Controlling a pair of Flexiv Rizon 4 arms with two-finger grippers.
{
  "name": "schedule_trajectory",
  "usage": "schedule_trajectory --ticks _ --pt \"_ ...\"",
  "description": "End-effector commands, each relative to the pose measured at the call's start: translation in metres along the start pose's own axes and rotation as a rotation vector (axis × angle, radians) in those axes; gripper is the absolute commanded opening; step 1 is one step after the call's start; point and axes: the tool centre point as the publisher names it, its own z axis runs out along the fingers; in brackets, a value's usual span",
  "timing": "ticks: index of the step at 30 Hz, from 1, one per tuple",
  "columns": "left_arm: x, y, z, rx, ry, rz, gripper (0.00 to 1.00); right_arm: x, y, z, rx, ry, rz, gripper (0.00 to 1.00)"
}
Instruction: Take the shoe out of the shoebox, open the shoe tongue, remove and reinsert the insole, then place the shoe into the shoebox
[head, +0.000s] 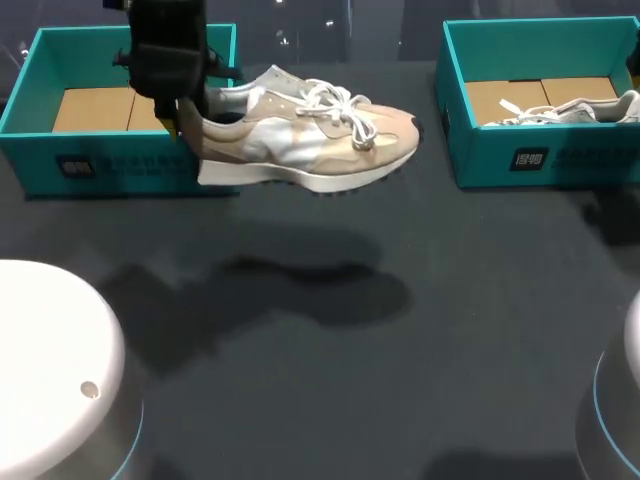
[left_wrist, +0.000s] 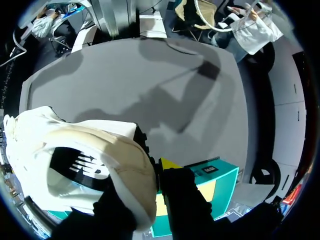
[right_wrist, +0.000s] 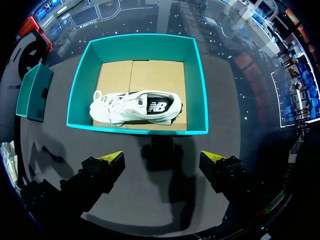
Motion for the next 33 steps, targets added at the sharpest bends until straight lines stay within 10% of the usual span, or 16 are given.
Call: schedule_trajectory --ticks 1,12,33 --pt "-0.01 -0.006 0.005 -0.063 0.012 -0.003 0.0 0.0 -0.001 0.0 -0.001 -0.002 0.001 1.0" --pt "-0.01 -0.006 0.005 -0.063 0.012 -0.003 0.0 0.0 -0.001 0.0 -0.001 -0.002 0.001 1.0" --pt "-0.099 -0.082 0.128 -0.088 0.074 0.02 0.0 0.0 -0.001 0.0 -0.001 -0.002 0.001 1.0"
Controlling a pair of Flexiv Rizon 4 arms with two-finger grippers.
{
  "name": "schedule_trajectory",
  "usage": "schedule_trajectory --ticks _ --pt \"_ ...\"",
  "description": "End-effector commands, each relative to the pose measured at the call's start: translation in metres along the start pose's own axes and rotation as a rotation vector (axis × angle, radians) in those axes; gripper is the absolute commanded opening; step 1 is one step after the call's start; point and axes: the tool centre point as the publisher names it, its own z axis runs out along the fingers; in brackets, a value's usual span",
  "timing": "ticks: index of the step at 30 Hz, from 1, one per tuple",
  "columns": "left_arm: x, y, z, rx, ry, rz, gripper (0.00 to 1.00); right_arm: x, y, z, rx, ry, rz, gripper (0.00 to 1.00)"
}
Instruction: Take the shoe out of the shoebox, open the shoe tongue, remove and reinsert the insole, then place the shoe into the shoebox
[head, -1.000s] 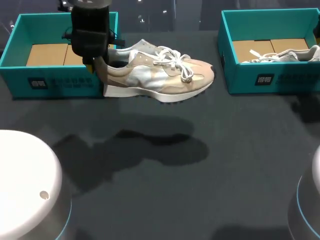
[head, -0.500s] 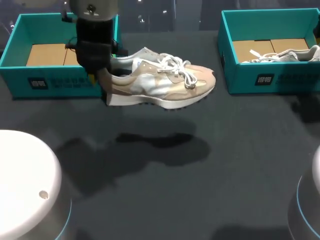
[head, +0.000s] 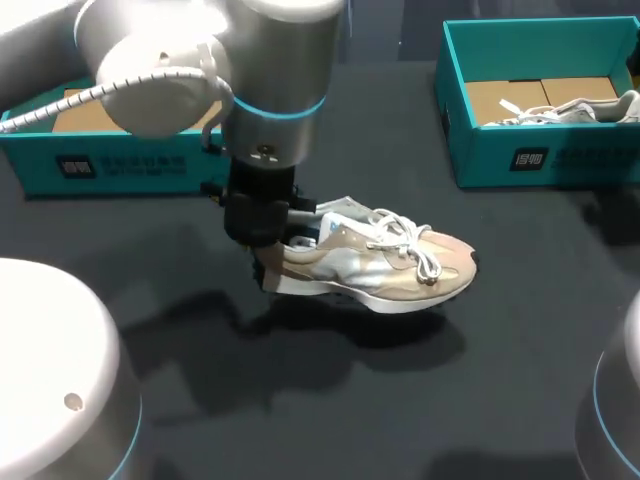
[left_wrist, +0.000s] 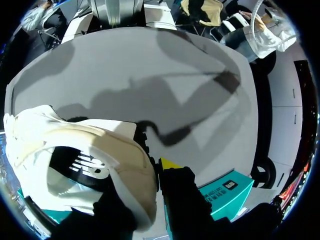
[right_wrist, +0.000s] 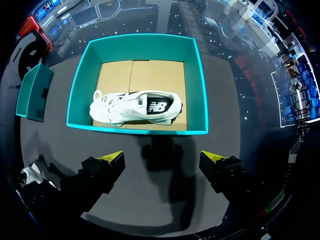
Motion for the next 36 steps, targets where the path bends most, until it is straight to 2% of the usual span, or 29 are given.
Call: schedule_trajectory --ticks 1,17,36 --pt "-0.011 -0.008 0.023 -0.018 -0.003 0.003 0.0 0.0 -0.001 0.0 -0.001 -0.002 0.001 1.0" --pt "-0.047 0.002 0.078 -0.024 0.041 0.011 0.0 0.0 -0.001 0.0 -0.001 -0.002 0.001 1.0" --pt "-0.064 0.007 0.1 -0.025 0.072 -0.044 0.0 0.0 -0.001 0.0 -0.001 -0.002 0.001 1.0"
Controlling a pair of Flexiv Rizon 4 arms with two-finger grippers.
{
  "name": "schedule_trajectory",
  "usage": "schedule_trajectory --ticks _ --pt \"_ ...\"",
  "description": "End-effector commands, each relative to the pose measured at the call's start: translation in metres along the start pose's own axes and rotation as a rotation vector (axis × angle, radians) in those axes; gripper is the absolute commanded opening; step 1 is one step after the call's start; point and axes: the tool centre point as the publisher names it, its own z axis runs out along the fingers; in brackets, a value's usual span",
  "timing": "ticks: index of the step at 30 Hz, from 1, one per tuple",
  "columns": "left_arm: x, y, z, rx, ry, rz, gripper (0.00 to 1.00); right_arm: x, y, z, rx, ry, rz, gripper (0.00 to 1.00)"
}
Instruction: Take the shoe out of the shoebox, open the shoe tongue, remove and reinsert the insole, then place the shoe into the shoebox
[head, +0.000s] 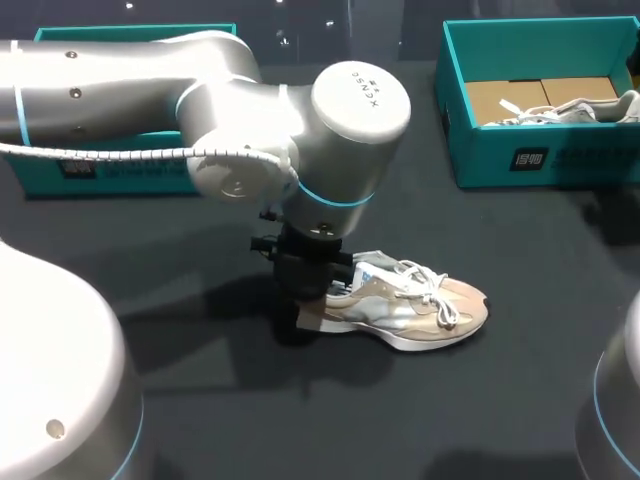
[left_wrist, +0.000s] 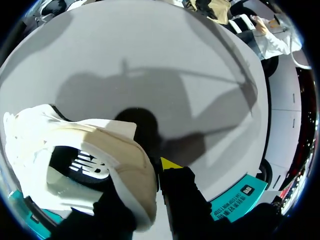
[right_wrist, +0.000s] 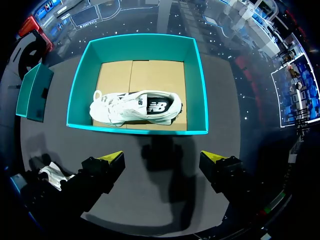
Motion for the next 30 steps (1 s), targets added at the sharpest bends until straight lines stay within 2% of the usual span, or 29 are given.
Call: schedule_trajectory --ticks 1,12,15,16,17,21,24,28,30 --pt "-0.006 0.002 0.004 0.002 0.009 -0.009 0.0 0.0 -0.001 0.0 -0.001 -0.002 0.001 1.0" --pt "-0.007 0.0 0.011 0.004 0.031 -0.02 0.0 0.0 -0.001 0.0 -0.001 -0.002 0.001 1.0" --pt "-0.005 -0.001 0.008 0.006 0.025 -0.021 0.62 0.0 -0.001 0.0 -0.001 -0.002 0.001 1.0" --pt "-0.005 -0.001 0.007 0.007 0.02 -0.024 0.89 0.0 -0.001 0.0 -0.001 -0.002 0.001 1.0" --pt "-0.004 -0.001 0.005 0.008 0.015 -0.026 1.0 0.0 -0.001 0.0 -0.001 -0.002 0.001 1.0" --pt "0.003 0.002 -0.009 0.013 -0.031 -0.04 1.0 0.0 -0.001 0.0 -0.001 -0.002 0.001 1.0" --pt "0.014 0.004 -0.032 0.029 -0.095 -0.065 1.0 0.0 -0.001 0.0 -0.001 -0.002 0.001 1.0" --pt "0.041 0.005 -0.073 0.131 -0.202 -0.163 1.0 0.0 -0.001 0.0 -0.001 -0.002 0.001 1.0" --pt "0.057 0.002 -0.09 0.214 -0.255 -0.24 1.0 0.0 -0.001 0.0 -0.001 -0.002 0.001 1.0"
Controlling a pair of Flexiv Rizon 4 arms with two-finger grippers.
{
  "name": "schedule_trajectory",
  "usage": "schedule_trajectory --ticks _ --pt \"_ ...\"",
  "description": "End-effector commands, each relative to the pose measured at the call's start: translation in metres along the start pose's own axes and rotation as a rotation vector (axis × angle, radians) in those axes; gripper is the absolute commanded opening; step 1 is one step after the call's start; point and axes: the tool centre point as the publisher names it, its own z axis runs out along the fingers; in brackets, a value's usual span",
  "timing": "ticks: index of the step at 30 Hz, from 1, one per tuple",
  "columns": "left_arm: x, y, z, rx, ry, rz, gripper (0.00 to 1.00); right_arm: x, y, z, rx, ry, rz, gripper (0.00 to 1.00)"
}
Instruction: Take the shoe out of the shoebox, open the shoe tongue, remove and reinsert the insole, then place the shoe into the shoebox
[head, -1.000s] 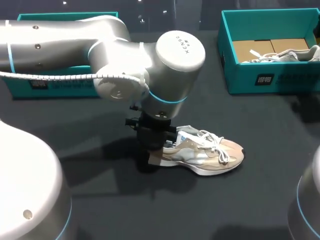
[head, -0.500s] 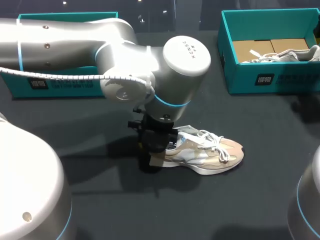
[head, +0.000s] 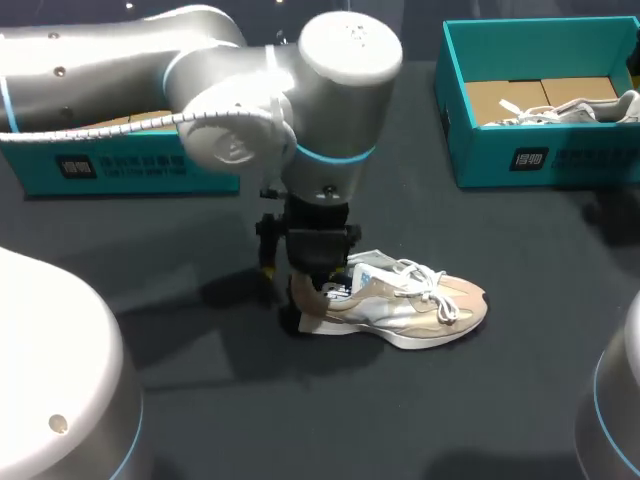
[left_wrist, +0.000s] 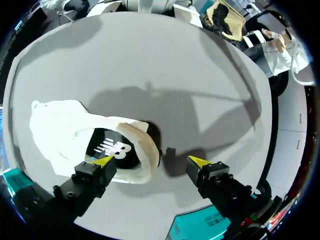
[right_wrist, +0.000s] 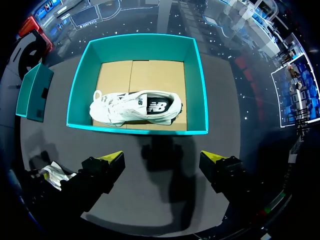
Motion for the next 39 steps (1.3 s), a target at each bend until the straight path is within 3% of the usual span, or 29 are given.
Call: schedule_trajectory --ticks 1,3,4,17,23,27,28,38,39 --pt "0.063 0.001 -0.058 0.158 -0.19 -0.16 1.0 0.001 -0.001 0.0 -0.001 -0.002 0.001 1.0" --pt "0.078 -0.004 -0.068 0.294 -0.191 -0.307 1.0 0.001 -0.001 0.0 -0.001 -0.002 0.001 1.0" --pt "0.086 -0.011 -0.07 0.315 -0.181 -0.334 1.0 0.001 -0.001 0.0 -0.001 -0.002 0.001 1.0" --pt "0.086 -0.011 -0.07 0.315 -0.181 -0.334 1.0 0.001 -0.001 0.0 -0.001 -0.002 0.001 1.0" --pt "0.098 -0.005 -0.062 0.464 -0.372 -0.746 1.0 0.001 -0.001 0.0 -0.001 -0.002 0.001 1.0" --pt "0.094 -0.011 -0.051 0.633 -0.519 -0.974 1.0 0.001 -0.001 0.0 -0.001 -0.002 0.001 1.0" --pt "0.093 -0.01 -0.049 0.625 -0.614 -1.061 1.0 0.001 -0.001 0.0 -0.001 -0.002 0.001 1.0" --pt "0.093 -0.01 -0.049 0.625 -0.614 -1.061 1.0 0.001 -0.001 0.0 -0.001 -0.002 0.001 1.0" --pt "0.092 -0.01 -0.042 0.669 -0.609 -1.065 1.0 0.001 -0.001 0.0 -0.001 -0.002 0.001 1.0"
